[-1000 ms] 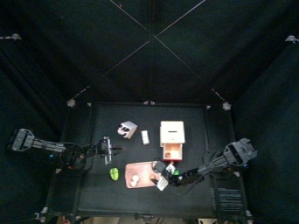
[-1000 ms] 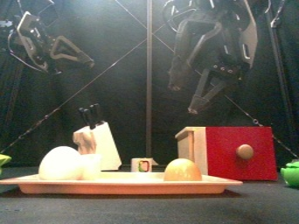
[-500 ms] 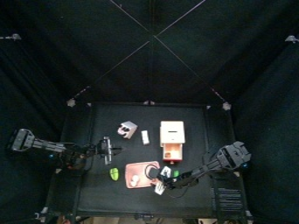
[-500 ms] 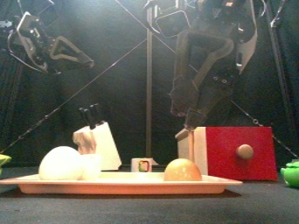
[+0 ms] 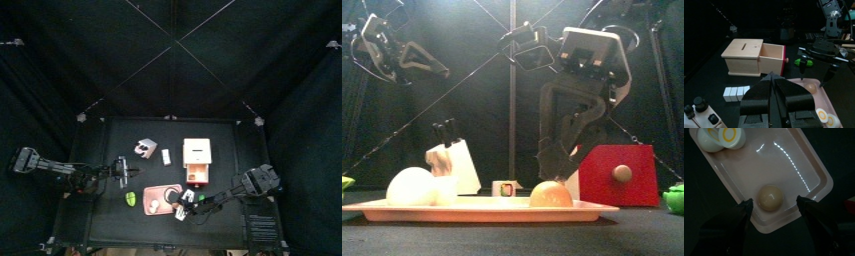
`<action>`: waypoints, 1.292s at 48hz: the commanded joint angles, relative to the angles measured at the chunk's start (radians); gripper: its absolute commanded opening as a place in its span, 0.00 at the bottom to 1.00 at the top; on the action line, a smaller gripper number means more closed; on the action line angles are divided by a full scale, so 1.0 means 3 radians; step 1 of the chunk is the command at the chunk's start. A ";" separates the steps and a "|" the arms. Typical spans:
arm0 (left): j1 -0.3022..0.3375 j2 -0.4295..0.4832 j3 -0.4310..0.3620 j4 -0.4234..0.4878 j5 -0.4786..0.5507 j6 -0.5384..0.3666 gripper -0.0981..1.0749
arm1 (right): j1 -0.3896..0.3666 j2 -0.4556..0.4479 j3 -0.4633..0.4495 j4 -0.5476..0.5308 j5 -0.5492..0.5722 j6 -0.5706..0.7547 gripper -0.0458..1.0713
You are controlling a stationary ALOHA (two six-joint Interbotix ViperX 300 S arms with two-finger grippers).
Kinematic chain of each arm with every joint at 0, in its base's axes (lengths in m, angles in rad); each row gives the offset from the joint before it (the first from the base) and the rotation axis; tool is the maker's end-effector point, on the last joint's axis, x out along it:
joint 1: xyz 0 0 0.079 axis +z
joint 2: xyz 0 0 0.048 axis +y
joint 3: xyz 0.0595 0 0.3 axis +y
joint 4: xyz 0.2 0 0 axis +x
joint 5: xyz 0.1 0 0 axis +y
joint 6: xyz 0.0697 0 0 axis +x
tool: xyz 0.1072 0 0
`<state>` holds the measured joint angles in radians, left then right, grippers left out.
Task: Grab eggshell from plate
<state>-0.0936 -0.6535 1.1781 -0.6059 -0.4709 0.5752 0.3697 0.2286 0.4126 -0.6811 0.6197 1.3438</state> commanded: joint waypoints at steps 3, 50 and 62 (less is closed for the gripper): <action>0.0000 0.0000 -0.0036 0.0005 -0.0015 -0.0005 0.50 | -0.0056 -0.0026 -0.0082 -0.0015 0.0000 -0.0005 0.93; 0.0005 0.0000 -0.0031 0.0005 -0.0010 -0.0005 0.50 | -0.0087 0.0220 -0.0210 0.0005 -0.0015 -0.0005 0.92; 0.0005 0.0000 -0.0031 0.0005 -0.0010 -0.0005 0.50 | -0.0082 0.0225 -0.0199 0.0005 -0.0015 -0.0010 0.85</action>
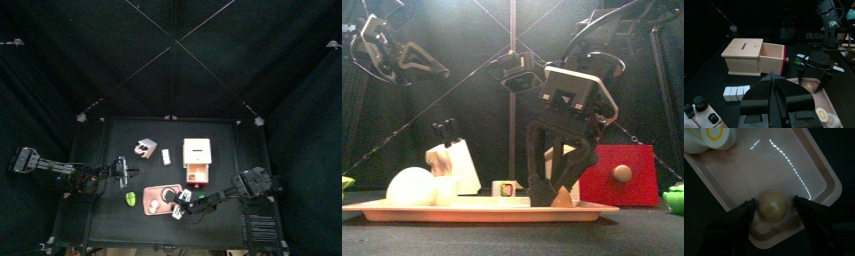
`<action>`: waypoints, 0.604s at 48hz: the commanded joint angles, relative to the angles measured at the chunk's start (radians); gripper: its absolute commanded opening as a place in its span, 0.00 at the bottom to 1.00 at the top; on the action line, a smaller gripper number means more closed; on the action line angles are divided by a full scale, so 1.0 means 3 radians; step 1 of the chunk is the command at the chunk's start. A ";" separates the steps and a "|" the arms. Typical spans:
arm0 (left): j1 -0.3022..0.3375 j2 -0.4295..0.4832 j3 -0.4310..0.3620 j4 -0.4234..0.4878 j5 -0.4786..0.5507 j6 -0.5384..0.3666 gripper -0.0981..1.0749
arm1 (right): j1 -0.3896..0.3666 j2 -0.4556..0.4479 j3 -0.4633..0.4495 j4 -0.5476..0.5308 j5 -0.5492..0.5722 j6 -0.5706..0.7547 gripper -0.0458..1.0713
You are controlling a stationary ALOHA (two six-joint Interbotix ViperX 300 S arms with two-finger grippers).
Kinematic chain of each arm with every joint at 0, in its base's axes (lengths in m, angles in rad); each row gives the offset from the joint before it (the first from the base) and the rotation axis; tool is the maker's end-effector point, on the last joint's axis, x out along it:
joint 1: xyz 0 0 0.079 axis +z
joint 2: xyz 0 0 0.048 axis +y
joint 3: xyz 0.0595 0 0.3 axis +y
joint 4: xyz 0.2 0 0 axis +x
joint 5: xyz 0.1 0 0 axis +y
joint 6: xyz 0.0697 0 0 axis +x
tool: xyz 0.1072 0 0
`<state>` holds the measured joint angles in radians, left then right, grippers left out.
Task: Grab eggshell from plate
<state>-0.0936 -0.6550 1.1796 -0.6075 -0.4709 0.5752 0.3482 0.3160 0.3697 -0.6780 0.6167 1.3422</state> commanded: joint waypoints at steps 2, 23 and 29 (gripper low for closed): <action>0.0005 0.0005 -0.0036 0.0010 -0.0010 -0.0005 0.50 | -0.0015 -0.0066 -0.0056 0.0000 -0.0005 0.0000 0.83; 0.0005 0.0005 -0.0036 0.0010 -0.0005 -0.0005 0.50 | -0.0015 -0.0133 -0.0143 0.0000 0.0056 -0.0005 0.76; 0.0005 0.0005 -0.0031 0.0010 -0.0005 -0.0005 0.50 | -0.0010 -0.0143 -0.0174 -0.0005 0.0077 -0.0005 0.76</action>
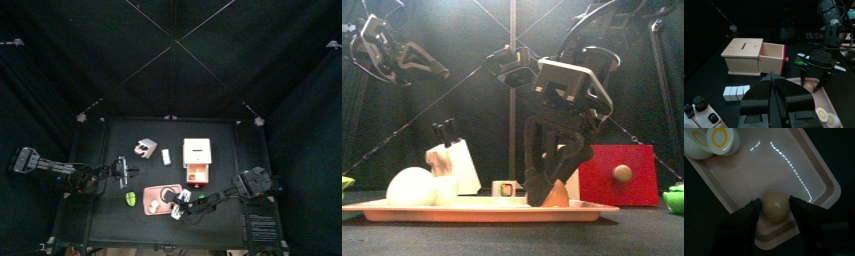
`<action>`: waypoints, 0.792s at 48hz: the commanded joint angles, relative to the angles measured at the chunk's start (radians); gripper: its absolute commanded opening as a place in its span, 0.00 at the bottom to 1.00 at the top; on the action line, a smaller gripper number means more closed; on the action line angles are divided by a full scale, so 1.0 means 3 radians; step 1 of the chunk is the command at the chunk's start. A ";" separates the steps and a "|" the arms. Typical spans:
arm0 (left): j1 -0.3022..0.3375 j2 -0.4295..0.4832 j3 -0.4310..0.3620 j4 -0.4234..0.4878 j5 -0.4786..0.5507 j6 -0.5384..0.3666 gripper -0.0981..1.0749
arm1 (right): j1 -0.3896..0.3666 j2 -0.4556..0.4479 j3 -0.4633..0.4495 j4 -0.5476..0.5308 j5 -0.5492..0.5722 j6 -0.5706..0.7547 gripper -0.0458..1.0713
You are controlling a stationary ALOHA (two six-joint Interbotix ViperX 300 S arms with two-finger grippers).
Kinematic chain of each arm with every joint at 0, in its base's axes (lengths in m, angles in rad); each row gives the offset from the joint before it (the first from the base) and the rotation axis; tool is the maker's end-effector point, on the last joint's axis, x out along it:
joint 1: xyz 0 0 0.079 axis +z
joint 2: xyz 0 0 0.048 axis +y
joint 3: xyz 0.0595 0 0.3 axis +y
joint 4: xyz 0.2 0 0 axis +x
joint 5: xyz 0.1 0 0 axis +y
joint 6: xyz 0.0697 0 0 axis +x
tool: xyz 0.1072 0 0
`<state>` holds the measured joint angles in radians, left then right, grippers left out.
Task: Grab eggshell from plate
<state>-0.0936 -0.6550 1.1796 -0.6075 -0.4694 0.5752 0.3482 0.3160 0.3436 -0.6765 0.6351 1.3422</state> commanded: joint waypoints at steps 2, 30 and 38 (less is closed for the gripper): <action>0.0005 0.0005 -0.0036 0.0010 -0.0010 -0.0005 0.50 | -0.0010 -0.0138 -0.0092 -0.0010 0.0020 -0.0005 0.76; 0.0010 0.0005 -0.0031 0.0010 -0.0010 0.0000 0.50 | -0.0005 -0.0138 -0.0082 -0.0005 0.0031 0.0000 0.76; 0.0015 0.0005 -0.0036 0.0010 -0.0010 0.0000 0.50 | 0.0000 -0.0138 -0.0087 0.0031 0.0051 0.0000 0.75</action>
<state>-0.0905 -0.6535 1.1812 -0.6059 -0.4694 0.5752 0.3482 0.3160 0.3390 -0.6703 0.6473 1.3422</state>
